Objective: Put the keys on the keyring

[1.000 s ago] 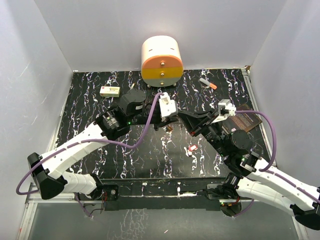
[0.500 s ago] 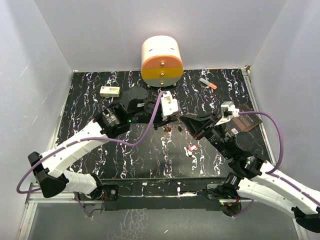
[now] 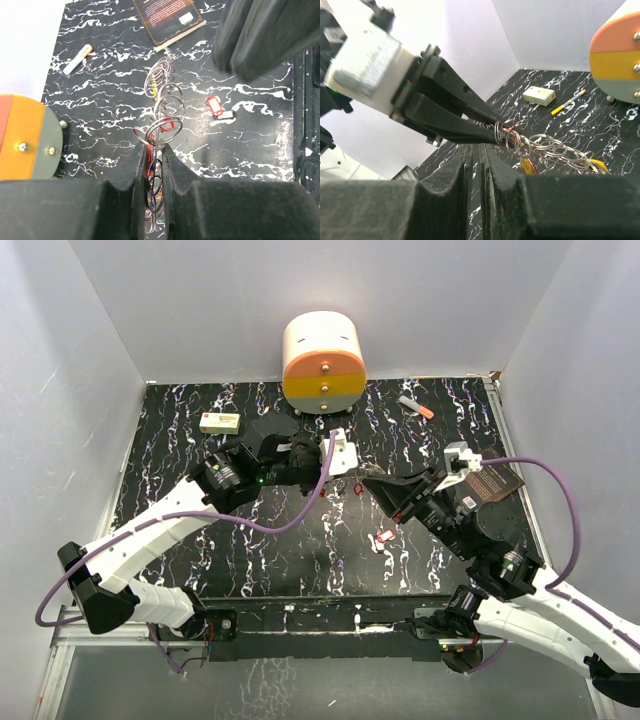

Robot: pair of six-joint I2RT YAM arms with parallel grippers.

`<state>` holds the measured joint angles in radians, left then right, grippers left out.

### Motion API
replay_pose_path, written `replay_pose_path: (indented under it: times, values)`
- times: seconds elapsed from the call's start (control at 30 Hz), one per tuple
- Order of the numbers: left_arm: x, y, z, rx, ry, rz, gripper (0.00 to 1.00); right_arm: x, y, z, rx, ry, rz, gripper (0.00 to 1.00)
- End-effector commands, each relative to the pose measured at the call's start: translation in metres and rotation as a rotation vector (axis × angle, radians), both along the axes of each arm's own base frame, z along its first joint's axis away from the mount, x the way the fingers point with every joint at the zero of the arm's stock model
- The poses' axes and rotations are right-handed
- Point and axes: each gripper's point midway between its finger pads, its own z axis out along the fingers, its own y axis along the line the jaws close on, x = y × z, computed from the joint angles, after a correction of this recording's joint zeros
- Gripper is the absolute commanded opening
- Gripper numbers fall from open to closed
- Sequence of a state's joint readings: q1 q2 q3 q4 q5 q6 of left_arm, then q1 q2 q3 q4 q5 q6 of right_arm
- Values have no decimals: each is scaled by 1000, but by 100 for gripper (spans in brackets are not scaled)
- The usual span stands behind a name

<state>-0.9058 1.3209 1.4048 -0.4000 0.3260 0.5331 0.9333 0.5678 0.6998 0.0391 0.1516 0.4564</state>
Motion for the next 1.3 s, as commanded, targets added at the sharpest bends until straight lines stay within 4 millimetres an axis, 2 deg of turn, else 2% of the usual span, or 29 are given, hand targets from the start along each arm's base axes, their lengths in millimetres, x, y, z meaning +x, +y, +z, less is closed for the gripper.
replay_pose_path:
  times: [0.0, 0.13, 0.27, 0.4, 0.7, 1.03, 1.27]
  values:
    - [4, 4, 30, -37, -118, -14, 0, -4, -18, 50, 99, -39, -43, 17]
    - [3, 5, 26, -8, -149, -45, 0, 6, -11, 49, 32, 11, -62, 17]
    - [2, 5, 22, 24, -162, -70, 0, 14, 11, 31, -92, 96, -28, 22]
    - [0, 5, 20, 38, -169, -92, 0, 17, 22, 19, -158, 136, -4, 26]
    - [-5, 5, 20, 72, -195, -136, 0, 20, 32, 10, -232, 162, 16, 28]
    - [-7, 3, 20, 77, -195, -149, 0, 25, 32, 11, -232, 148, -5, 28]
    - [-8, 4, 22, 83, -208, -150, 0, 29, 34, 2, -267, 169, -15, 27]
